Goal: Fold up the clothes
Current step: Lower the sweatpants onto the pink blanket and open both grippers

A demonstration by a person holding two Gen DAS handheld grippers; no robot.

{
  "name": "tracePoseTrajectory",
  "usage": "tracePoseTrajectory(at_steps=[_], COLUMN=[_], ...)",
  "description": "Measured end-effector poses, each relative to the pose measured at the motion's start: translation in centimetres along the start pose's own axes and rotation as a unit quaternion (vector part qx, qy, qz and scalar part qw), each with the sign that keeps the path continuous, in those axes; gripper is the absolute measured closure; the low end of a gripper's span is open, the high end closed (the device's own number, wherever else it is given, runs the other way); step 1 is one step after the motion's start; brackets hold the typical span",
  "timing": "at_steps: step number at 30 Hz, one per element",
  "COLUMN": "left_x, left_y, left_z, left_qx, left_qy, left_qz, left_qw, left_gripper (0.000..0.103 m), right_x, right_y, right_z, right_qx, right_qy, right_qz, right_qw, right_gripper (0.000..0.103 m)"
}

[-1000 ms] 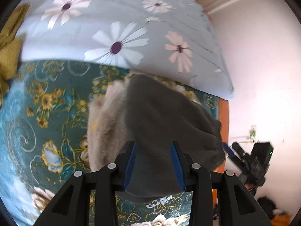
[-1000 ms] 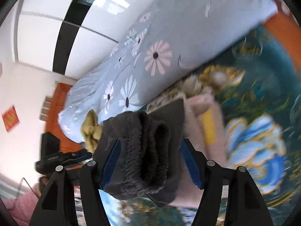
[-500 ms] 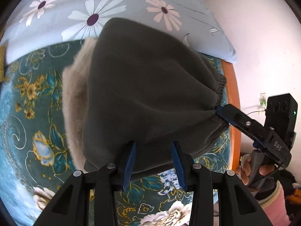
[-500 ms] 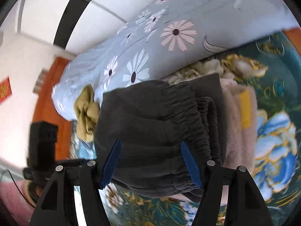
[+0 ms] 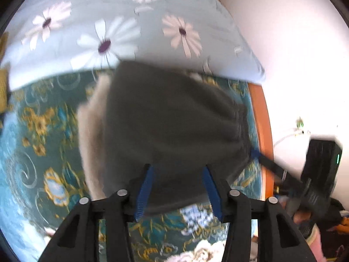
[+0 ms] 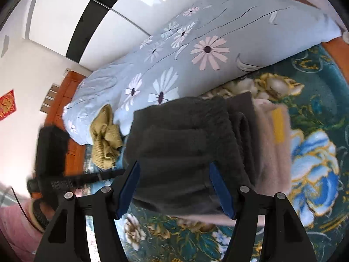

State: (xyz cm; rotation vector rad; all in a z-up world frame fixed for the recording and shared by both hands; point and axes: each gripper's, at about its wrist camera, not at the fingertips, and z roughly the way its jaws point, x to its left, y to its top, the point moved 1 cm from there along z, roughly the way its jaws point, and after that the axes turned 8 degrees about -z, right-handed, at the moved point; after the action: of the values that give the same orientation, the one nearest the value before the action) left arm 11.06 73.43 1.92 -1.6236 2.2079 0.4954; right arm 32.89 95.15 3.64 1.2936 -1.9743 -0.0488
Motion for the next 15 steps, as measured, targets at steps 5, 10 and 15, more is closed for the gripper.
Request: tracePoseTrajectory(at_steps=[5,10,15], left_x=[1.0,2.6,2.7], left_y=[3.9,4.8,5.1], left_z=[1.0,3.8,5.6], left_qx=[-0.011,0.017,0.026], left_qy=[0.007,0.025,0.042], left_qz=[-0.03,-0.058,-0.065], left_qw=[0.9995,0.9978,0.9966], left_gripper=[0.05,0.05,0.05], right_x=[-0.7,-2.2,-2.9], right_y=[-1.9,-1.7,-1.8], right_z=[0.6,1.3,2.6], right_qx=[0.005,-0.004,-0.003], right_qy=[-0.009,-0.004,-0.004], right_qz=[0.014,0.036,0.045], right_qw=[1.0,0.999,0.999], right_gripper=[0.035,0.035,0.035])
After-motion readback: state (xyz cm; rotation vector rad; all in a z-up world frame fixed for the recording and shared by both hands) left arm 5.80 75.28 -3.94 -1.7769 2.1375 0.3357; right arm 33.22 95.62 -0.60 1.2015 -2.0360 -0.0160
